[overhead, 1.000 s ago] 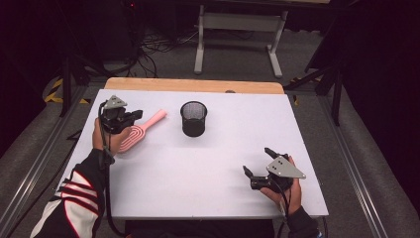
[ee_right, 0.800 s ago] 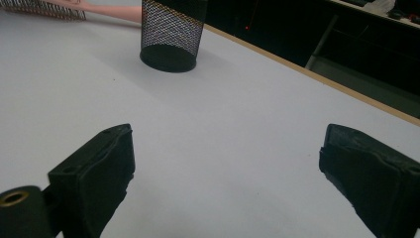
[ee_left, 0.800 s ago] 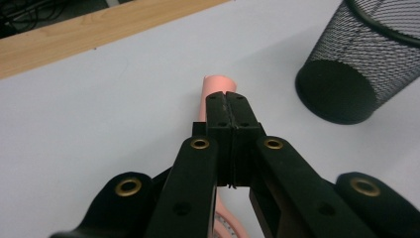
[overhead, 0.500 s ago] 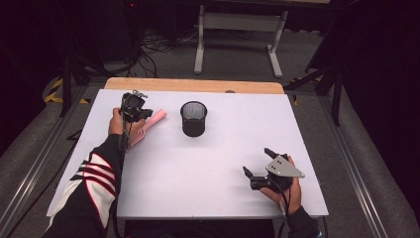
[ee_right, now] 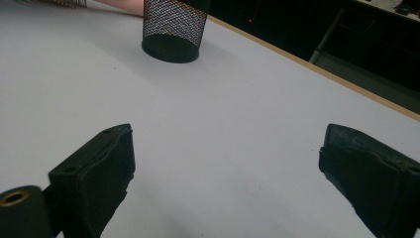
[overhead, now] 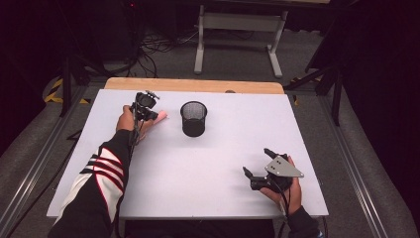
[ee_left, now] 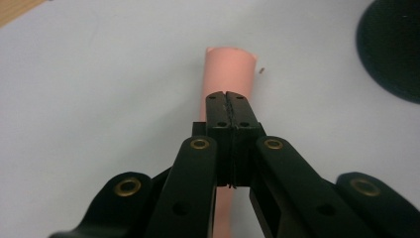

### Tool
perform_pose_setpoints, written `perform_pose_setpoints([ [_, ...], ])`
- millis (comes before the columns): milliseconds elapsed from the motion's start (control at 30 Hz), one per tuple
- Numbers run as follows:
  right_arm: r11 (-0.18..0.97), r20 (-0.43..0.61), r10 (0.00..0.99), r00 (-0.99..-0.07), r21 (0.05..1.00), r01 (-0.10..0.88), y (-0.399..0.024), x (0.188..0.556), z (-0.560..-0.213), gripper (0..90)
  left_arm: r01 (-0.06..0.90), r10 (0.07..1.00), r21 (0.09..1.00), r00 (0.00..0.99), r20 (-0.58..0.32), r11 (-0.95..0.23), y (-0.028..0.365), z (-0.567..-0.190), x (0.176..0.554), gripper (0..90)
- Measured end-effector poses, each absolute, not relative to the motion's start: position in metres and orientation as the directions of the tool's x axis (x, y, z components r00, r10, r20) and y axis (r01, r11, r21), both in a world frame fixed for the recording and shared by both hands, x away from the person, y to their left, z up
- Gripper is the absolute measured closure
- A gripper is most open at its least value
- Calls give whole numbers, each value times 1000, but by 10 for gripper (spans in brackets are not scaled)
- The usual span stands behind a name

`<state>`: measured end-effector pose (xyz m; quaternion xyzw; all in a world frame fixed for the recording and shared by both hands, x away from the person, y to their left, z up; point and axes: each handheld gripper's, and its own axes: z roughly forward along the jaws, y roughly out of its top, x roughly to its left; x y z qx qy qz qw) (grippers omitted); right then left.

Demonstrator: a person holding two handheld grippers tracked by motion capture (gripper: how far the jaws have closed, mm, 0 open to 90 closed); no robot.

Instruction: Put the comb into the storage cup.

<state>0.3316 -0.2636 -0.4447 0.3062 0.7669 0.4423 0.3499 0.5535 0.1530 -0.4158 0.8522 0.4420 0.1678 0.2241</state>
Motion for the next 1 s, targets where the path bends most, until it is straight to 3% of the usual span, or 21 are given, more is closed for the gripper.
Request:
perform_pose_setpoints([
  [333, 425, -265, 775, -574, 890, 163, -263, 331, -445, 76, 726, 881, 533, 465, 86, -435, 162, -421, 565, 899],
  [700, 431, -277, 770, -575, 890, 147, -261, 329, -444, 81, 746, 871, 490, 487, 60, -451, 161, -428, 567, 898],
  [1000, 432, -275, 771, -574, 888, 155, -262, 330, -445, 81, 716, 826, 467, 561, 59, -520, 148, -424, 557, 897],
])
